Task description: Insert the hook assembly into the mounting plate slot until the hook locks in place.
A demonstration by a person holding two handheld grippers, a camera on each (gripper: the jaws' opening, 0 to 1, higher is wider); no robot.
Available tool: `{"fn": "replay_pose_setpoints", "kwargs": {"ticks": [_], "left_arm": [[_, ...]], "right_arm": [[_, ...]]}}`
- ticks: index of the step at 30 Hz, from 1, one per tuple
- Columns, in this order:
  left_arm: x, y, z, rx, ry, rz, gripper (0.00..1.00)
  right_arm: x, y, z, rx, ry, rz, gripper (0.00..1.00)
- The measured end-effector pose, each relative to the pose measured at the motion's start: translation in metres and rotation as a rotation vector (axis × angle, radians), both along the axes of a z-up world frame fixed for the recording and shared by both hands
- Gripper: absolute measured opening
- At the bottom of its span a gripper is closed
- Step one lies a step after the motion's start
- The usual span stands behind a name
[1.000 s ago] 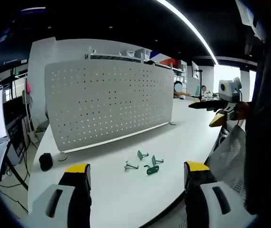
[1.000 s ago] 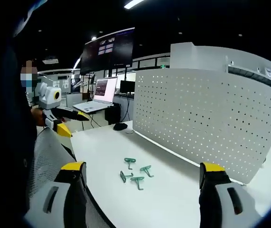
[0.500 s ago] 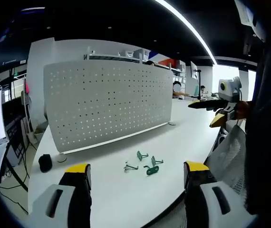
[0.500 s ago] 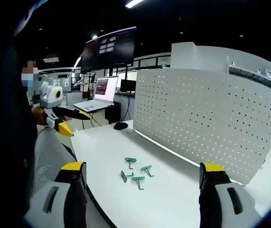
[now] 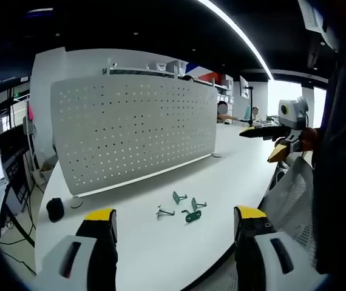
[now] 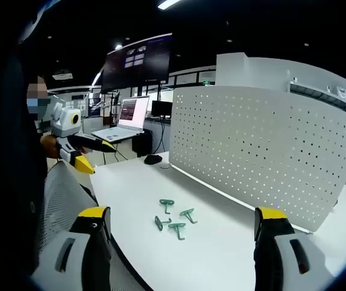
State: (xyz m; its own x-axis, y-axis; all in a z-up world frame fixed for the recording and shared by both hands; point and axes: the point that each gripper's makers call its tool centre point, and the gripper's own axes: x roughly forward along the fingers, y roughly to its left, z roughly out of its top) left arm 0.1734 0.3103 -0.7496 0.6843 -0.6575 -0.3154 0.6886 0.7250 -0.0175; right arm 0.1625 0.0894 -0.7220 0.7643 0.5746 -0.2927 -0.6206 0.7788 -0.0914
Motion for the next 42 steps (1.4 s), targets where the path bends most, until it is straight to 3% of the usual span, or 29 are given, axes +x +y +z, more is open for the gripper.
{"fn": "replay_pose_setpoints", "kwargs": {"ticks": [42], "left_arm": [[0.001,-0.007,0.000,0.027,0.012,-0.008,0.78]], "right_arm": [[0.011,-0.008,-0.014,0.014,0.016,0.014,0.95]]}}
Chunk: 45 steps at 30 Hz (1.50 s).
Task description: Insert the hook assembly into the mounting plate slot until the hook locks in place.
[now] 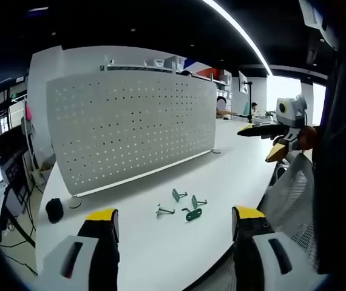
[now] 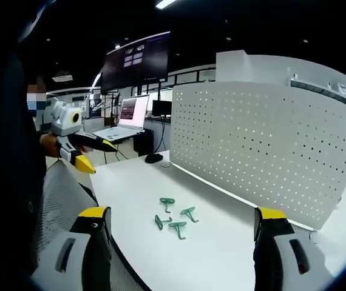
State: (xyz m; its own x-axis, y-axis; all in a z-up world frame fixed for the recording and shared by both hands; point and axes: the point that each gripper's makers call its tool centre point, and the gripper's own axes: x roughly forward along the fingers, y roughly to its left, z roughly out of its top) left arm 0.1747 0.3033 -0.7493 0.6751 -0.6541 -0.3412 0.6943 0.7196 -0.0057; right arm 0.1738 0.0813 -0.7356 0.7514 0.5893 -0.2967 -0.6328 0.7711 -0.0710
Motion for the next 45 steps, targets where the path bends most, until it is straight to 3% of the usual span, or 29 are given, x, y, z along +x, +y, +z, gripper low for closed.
{"fn": "replay_pose_setpoints", "kwargs": {"ticks": [29,45], "left_arm": [[-0.001,-0.007,0.000,0.003,-0.003,-0.007,0.77],[0.025,-0.024,0.008,-0.013,0.002,-0.026,0.71]], "right_arm": [[-0.004,0.003,0.002,-0.012,-0.004,0.018,0.94],[-0.006,0.004,-0.005,-0.018,0.004,-0.003,0.94]]}}
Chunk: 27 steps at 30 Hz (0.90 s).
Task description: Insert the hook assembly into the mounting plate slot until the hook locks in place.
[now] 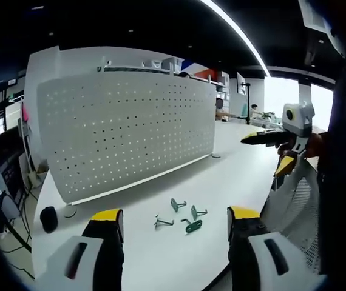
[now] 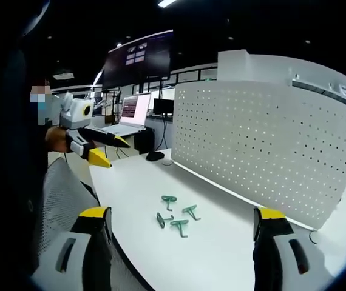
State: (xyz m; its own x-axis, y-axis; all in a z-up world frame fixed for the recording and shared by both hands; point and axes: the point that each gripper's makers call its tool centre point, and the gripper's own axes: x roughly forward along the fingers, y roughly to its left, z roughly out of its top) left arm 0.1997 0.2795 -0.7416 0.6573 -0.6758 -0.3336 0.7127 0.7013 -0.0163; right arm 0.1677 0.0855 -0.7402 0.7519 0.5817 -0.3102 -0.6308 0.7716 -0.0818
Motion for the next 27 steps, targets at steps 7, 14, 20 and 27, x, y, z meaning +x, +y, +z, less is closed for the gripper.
{"fn": "replay_pose_setpoints", "kwargs": {"ticks": [7,14,20,27], "left_arm": [[0.009,-0.009,-0.002,0.009,0.006,-0.025,0.69],[0.019,-0.013,-0.006,0.025,0.021,-0.031,0.64],[0.030,-0.022,-0.010,0.045,0.038,-0.041,0.53],[0.047,-0.033,-0.013,0.076,0.052,-0.044,0.44]], "right_arm": [[0.008,-0.008,0.001,0.004,-0.001,-0.023,0.94],[0.012,-0.009,-0.004,0.013,0.009,-0.027,0.94],[0.010,-0.004,-0.005,0.007,0.018,-0.009,0.93],[0.013,-0.006,0.001,0.012,0.001,-0.010,0.93]]}}
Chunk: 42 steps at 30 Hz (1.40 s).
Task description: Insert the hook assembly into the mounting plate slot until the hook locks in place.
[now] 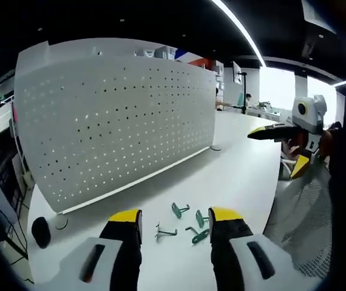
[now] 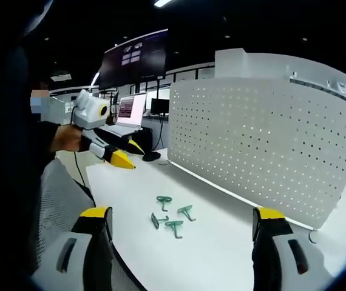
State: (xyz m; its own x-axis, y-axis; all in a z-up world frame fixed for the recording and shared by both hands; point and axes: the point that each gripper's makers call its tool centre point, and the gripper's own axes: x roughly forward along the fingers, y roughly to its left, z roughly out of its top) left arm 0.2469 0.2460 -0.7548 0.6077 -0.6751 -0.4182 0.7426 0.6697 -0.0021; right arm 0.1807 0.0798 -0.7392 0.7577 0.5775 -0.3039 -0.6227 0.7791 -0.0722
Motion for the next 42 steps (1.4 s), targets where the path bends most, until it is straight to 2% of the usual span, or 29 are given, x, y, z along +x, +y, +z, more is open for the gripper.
{"fn": "replay_pose_setpoints", "kwargs": {"ticks": [3,6,7,10,13,19,23,25,32,42], "left_arm": [[0.011,0.002,-0.005,0.007,0.043,0.037,0.40],[0.025,0.002,-0.005,-0.025,0.066,0.073,0.34],[0.028,0.002,-0.007,-0.017,0.069,0.080,0.32],[0.036,-0.002,-0.020,0.017,0.068,0.075,0.30],[0.039,-0.007,-0.034,0.038,0.091,0.070,0.29],[0.042,-0.013,-0.070,0.157,0.122,0.051,0.27],[0.045,-0.017,-0.087,0.210,0.133,0.029,0.22],[0.051,-0.015,-0.093,0.260,0.107,0.026,0.19],[0.057,-0.019,-0.115,0.279,0.155,0.007,0.15],[0.057,-0.020,-0.131,0.301,0.187,0.000,0.07]], "right_arm": [[0.004,0.000,0.002,0.001,-0.008,0.000,0.93],[0.007,0.003,0.006,0.003,-0.021,0.004,0.93],[0.008,0.003,0.008,0.005,-0.026,0.006,0.93],[0.008,0.004,0.008,0.006,-0.026,0.007,0.93],[0.007,0.004,0.004,-0.001,-0.013,0.014,0.92],[0.008,0.006,-0.002,-0.003,0.006,0.022,0.92],[0.010,0.009,-0.001,-0.001,0.004,0.030,0.92],[0.011,0.009,0.000,0.001,-0.002,0.031,0.92],[0.008,0.003,-0.001,0.001,0.005,0.013,0.92],[0.002,-0.001,-0.002,0.003,0.012,-0.013,0.91]]}}
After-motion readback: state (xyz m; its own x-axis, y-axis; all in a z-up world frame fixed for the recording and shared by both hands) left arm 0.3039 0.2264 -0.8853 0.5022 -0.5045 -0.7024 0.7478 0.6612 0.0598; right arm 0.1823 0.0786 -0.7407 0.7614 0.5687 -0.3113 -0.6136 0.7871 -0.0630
